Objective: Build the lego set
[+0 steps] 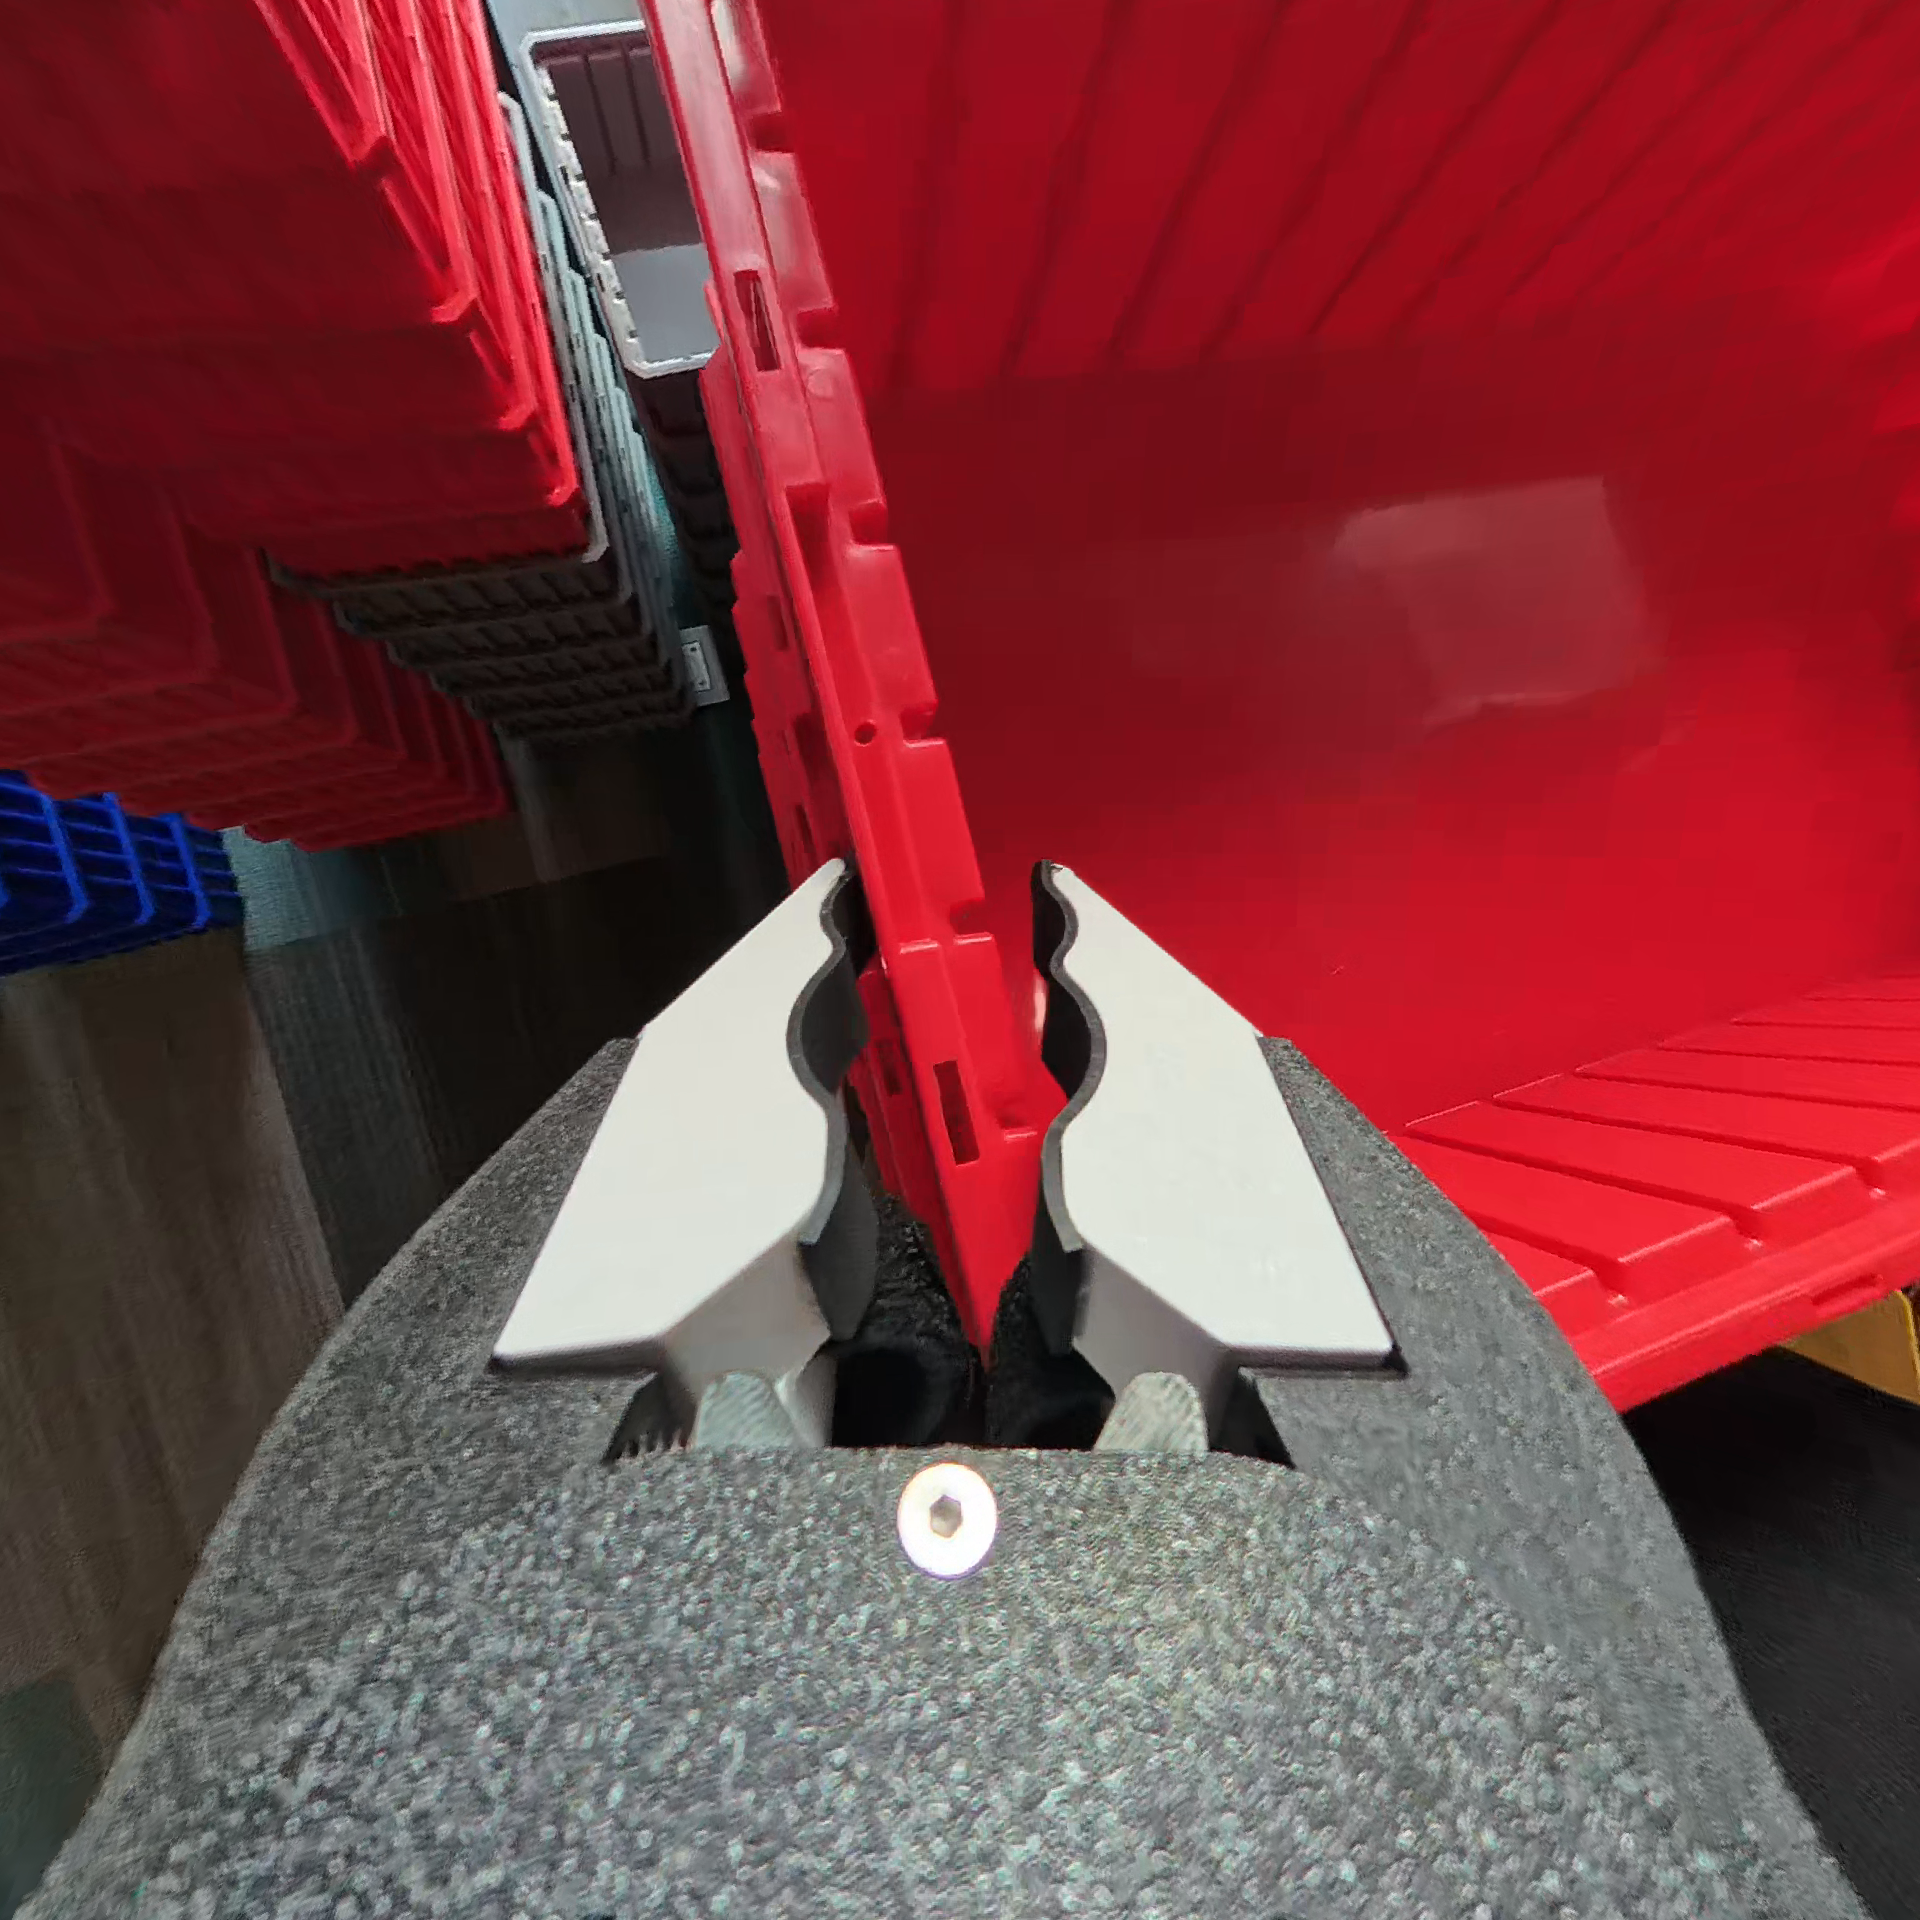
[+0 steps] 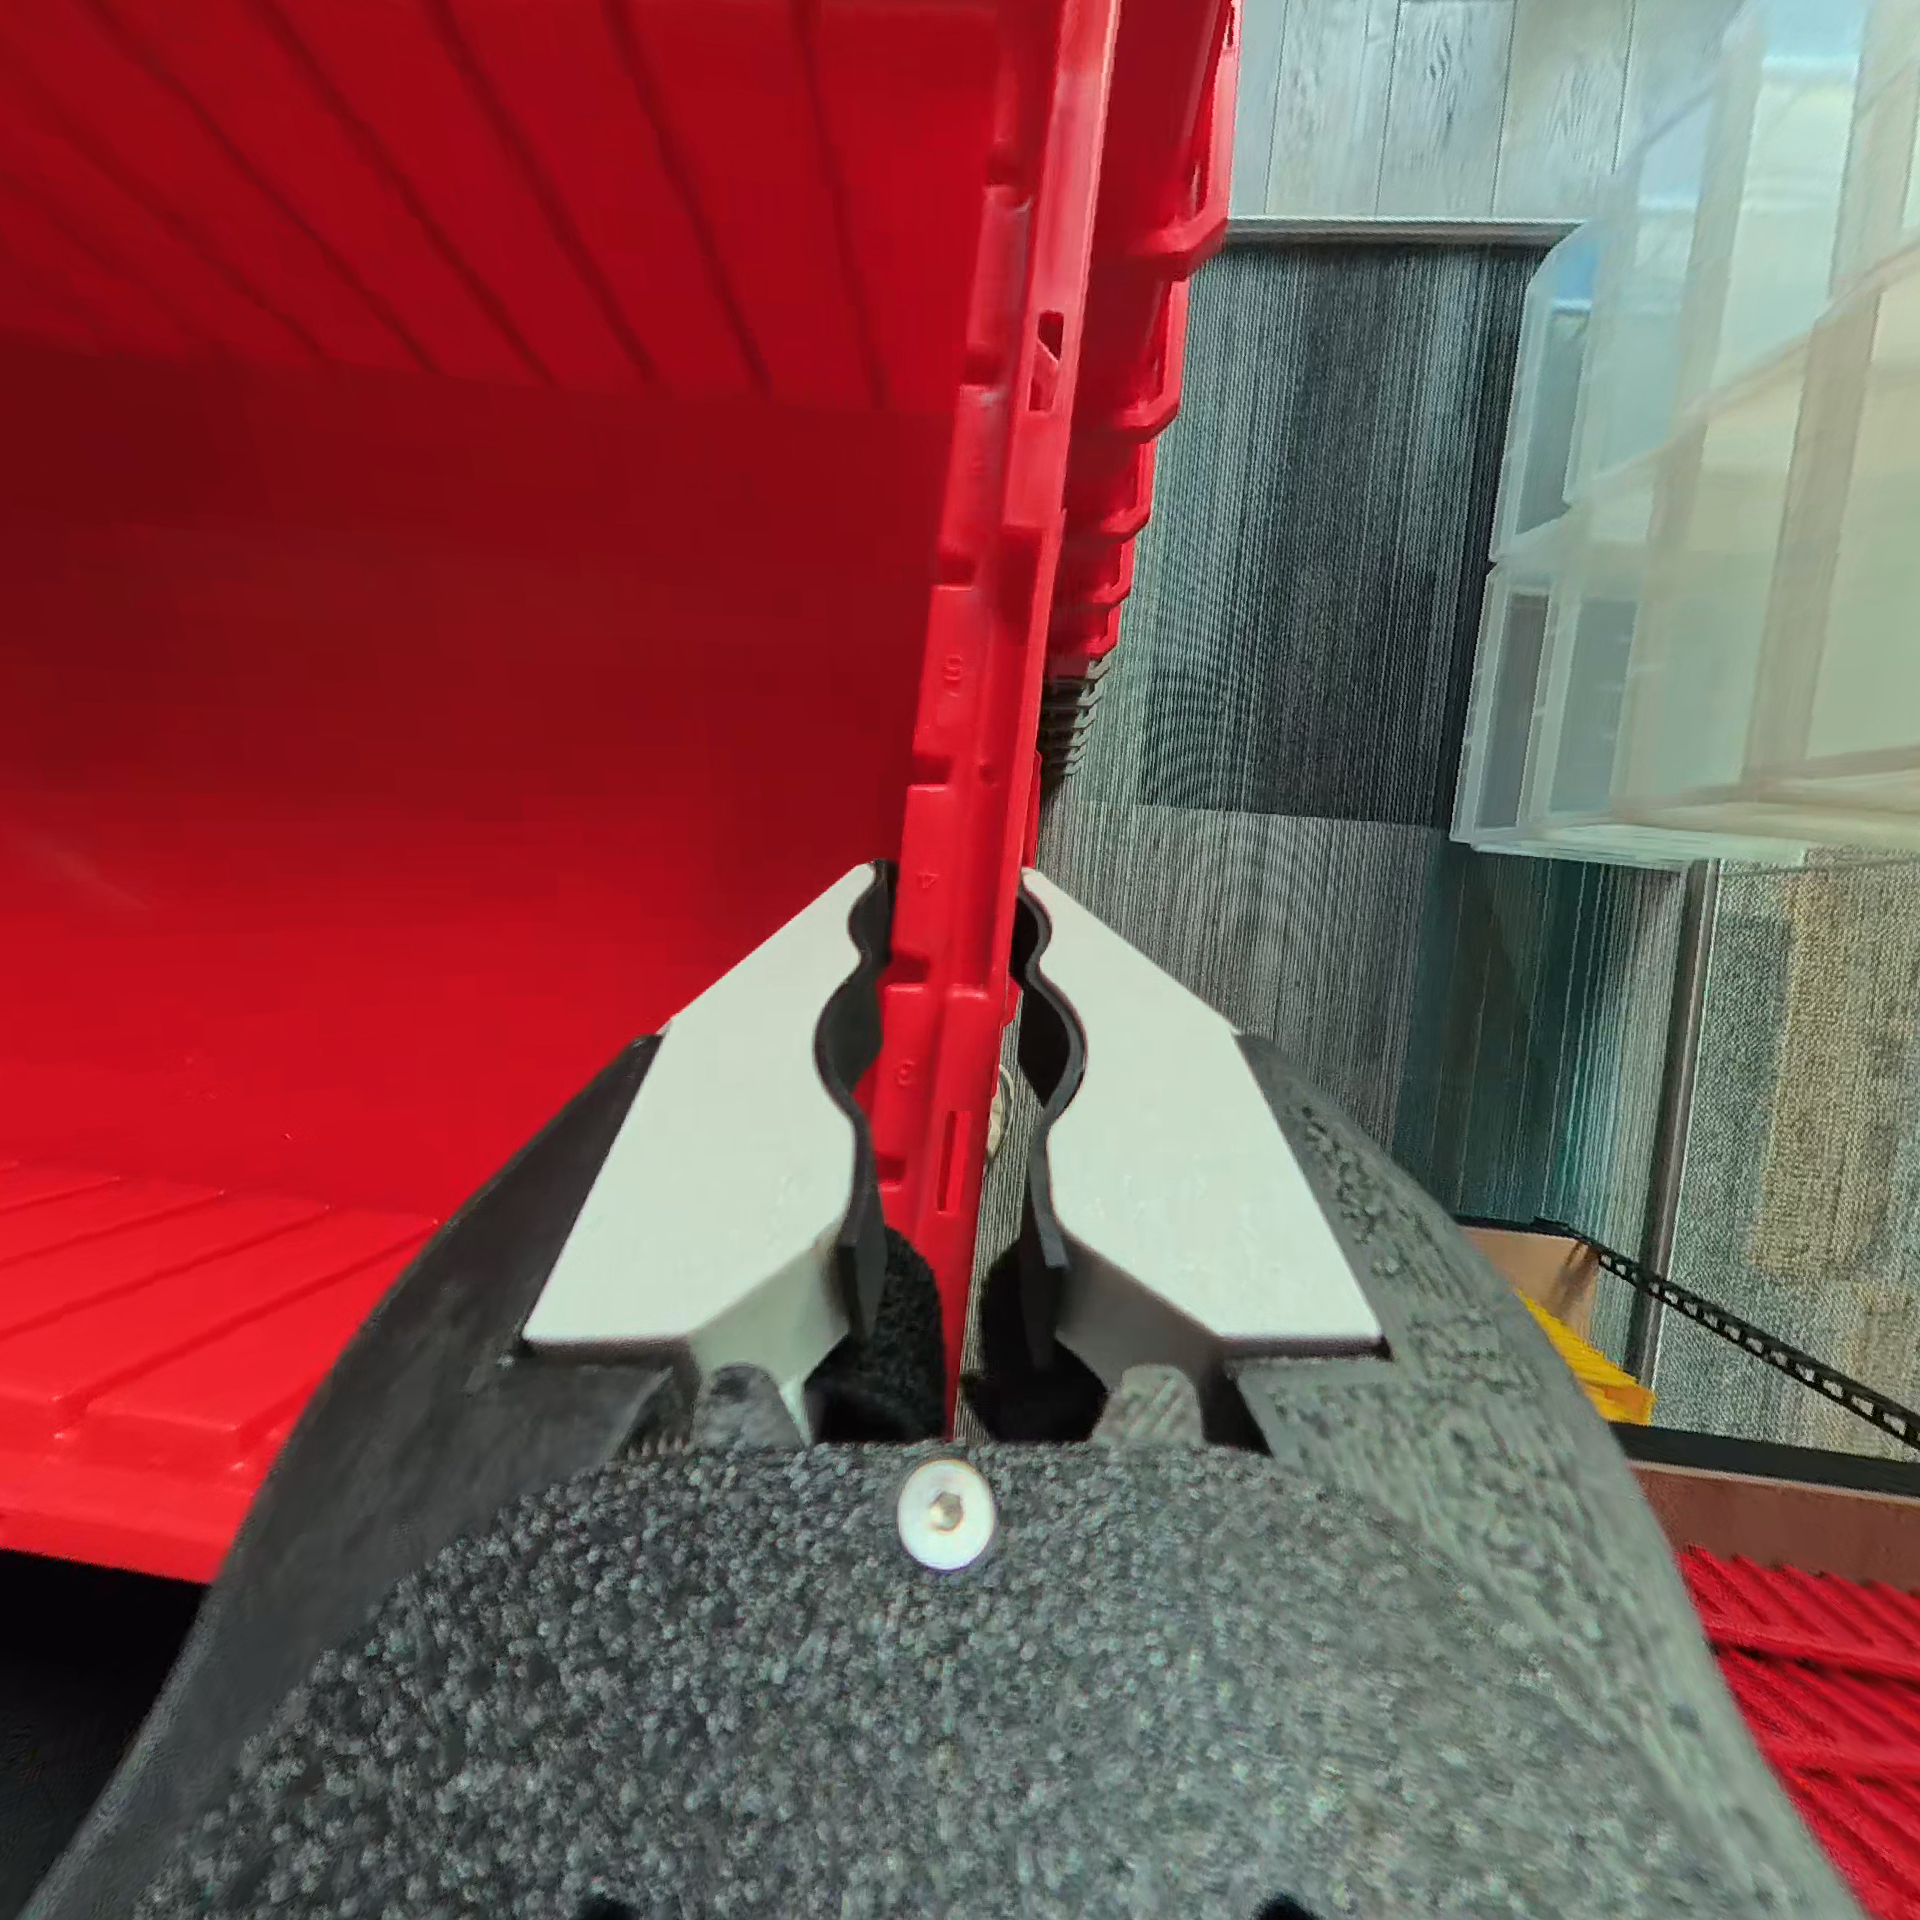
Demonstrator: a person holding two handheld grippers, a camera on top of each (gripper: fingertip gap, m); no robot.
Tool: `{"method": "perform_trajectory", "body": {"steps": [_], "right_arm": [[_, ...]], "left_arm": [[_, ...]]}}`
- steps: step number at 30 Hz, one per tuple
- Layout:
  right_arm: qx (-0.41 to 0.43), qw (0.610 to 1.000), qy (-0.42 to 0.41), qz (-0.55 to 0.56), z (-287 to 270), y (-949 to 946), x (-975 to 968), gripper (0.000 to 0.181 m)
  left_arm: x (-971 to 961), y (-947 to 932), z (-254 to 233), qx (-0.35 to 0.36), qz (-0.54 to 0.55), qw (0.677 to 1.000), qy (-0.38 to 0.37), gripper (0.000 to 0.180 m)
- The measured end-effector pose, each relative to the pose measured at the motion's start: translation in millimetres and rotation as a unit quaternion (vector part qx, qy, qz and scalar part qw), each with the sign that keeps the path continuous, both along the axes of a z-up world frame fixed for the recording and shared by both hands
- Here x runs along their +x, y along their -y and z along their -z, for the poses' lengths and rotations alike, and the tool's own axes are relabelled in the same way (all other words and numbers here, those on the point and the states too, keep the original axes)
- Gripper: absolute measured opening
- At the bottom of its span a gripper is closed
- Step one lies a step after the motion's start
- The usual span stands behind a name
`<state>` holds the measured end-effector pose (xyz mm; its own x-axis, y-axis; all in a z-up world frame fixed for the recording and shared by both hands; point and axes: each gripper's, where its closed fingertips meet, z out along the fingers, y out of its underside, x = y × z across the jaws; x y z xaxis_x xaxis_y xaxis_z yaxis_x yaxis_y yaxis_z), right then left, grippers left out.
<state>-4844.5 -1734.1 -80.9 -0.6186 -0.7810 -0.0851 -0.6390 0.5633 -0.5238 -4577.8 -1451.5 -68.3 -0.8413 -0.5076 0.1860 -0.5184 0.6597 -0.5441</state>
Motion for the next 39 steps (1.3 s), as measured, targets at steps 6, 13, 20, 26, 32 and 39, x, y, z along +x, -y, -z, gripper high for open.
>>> {"method": "perform_trajectory", "body": {"steps": [6,13,20,26,32,39], "right_arm": [[-0.022,1.0,0.012,0.007,-23,5,-1,0.02],[-0.094,0.992,0.084,-0.021,-122,15,16,0.02],[-0.165,0.964,0.192,-0.086,-228,31,86,0.02],[-0.175,0.939,0.254,-0.152,-307,37,203,0.019],[-0.189,0.923,0.27,-0.197,-367,28,313,0.019],[-0.201,0.906,0.272,-0.255,-410,32,388,0.019]], "left_arm": [[-1,1,-34,-0.029,-0.055,0.998,0.017,0.018],[3,-4,-113,-0.068,-0.064,0.991,0.095,0.02],[28,-21,-217,-0.15,-0.141,0.956,0.209,0.02],[100,-39,-278,-0.172,-0.227,0.924,0.255,0.018],[171,-63,-325,-0.191,-0.283,0.9,0.272,0.018],[209,-66,-354,-0.209,-0.325,0.88,0.276,0.018]]}}
